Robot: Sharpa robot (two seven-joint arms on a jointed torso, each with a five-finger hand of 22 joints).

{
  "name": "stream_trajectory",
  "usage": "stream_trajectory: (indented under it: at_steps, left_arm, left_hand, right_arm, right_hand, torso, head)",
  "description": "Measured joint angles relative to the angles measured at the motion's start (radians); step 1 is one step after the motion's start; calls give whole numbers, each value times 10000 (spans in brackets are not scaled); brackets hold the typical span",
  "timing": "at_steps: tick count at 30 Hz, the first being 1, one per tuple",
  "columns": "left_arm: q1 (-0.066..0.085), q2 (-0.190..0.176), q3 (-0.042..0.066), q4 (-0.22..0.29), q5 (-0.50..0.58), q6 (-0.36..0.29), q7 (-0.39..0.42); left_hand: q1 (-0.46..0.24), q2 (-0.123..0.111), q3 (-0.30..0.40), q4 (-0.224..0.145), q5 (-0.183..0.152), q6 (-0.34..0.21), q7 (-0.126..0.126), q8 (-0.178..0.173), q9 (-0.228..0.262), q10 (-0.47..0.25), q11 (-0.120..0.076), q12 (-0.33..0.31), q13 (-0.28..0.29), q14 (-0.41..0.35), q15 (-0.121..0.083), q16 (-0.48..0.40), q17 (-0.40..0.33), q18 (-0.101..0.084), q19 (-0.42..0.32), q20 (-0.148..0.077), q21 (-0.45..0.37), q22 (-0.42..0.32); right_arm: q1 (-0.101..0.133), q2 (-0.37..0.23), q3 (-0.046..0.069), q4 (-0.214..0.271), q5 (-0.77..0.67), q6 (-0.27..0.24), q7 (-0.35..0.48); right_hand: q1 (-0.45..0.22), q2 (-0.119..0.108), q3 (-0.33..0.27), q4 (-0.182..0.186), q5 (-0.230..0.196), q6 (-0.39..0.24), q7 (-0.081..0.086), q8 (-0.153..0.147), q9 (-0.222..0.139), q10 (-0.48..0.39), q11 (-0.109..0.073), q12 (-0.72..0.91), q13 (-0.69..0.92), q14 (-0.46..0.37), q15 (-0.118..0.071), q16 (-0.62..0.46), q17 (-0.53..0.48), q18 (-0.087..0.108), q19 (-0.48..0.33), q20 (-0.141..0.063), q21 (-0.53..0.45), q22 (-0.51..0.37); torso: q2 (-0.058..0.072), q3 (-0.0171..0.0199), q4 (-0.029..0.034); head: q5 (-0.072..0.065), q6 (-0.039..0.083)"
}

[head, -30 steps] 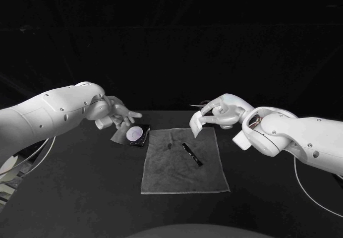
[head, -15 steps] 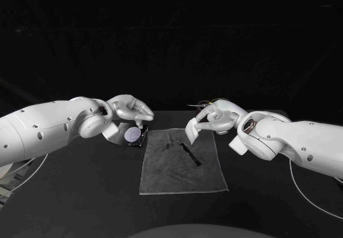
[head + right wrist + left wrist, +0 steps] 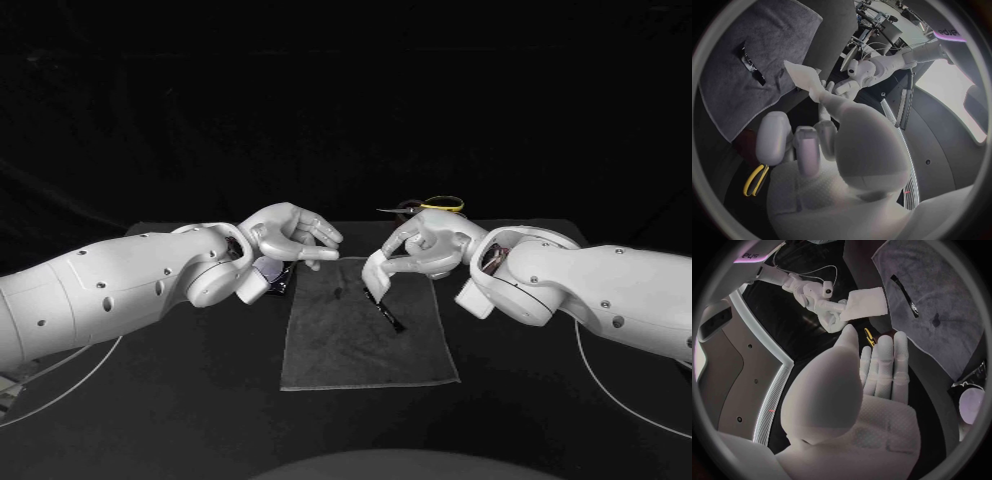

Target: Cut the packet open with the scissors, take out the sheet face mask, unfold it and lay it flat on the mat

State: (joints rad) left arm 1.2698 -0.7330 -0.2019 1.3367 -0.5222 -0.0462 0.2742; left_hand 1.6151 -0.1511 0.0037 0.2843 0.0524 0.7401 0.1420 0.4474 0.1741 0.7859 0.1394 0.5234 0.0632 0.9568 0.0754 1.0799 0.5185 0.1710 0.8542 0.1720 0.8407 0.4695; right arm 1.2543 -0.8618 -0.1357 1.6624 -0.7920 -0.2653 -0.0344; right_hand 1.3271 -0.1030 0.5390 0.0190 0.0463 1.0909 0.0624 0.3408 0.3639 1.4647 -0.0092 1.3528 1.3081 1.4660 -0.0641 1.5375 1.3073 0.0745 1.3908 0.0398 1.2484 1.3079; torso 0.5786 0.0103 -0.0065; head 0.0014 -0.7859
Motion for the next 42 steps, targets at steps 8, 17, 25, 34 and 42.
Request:
stream_trajectory:
  at_steps: [8, 17, 25, 34, 42]
  left_arm:
    - [-187, 404, 0, -16, -527, -268, 146]
    - [-217, 535, 17, 17, -805, -312, 169]
    - [-222, 509, 20, 103, -858, 21, 147]
    - [-225, 497, 20, -383, -485, 102, 139]
    - [-225, 965, -2, -885, -1579, -173, 184]
  left_hand:
    - [-34, -33, -287, 12, 0, -76, 21, -223, -68, -273, -133, -394, 0, -76, -164, 111, -104, -7, 2, -3, -55, -24]
    - [-96, 29, -467, 29, 0, -72, 25, -276, -68, -232, -193, -552, 1, 69, -311, 402, -144, -14, 142, -142, -55, -7]
    - [-243, 176, -759, 11, 1, 315, 8, -276, -39, 175, -189, -673, 1, 209, -305, 613, -240, -19, 215, -147, -14, 83]
    - [594, 823, -484, -284, 1, 545, 90, -426, -70, 509, -69, -1028, 1, 49, -140, 612, -525, -23, 216, -146, 131, 196]
    - [1050, 816, -134, -423, 1, 753, 129, -549, -144, 991, -11, -1170, 16, 104, -85, 612, -722, -30, 216, -146, 440, 430]
  right_arm:
    - [-3, 83, 0, 133, -179, 296, 39]
    - [-3, 155, 0, 169, -344, 459, 95]
    - [-3, 173, 0, 130, -458, 507, 129]
    - [-2, -239, 2, 133, -656, 600, 112]
    - [63, -963, 1, 390, -821, 729, 97]
  right_hand:
    - [-4, 3, 0, 0, -1, -7, 23, 0, 1, 0, 0, -1, -4, 22, -23, -13, 2, 0, 0, 0, -3, 1]
    - [-45, 42, -1, 0, -4, 3, 39, -5, 0, -1, 1, -1, -7, 23, -23, -21, 8, 0, 0, 0, -3, -4]
    - [-45, 42, -1, 0, -5, 24, 17, -29, 0, -1, 1, -2, 0, 22, -22, 11, 10, -1, 0, 0, -3, -6]
    - [-46, 41, 19, -42, -25, 24, 11, 34, 0, -2, 2, -3, 0, 21, -21, 10, 9, 0, 0, 0, -4, 0]
    - [-46, 41, 18, -43, -25, 8, -3, 36, 0, -2, 2, -3, -4, 20, -20, 7, 0, -1, 0, 0, -4, 2]
  torso:
    - [4, 3, 0]
    - [2, 4, 7]
    - [-2, 3, 12]
    - [-11, 1, 12]
    - [-4, 12, -8]
  head:
    - [0, -39]
    - [7, -80]
    - [-10, -110]
    - [-34, -131]
    - [-88, -193]
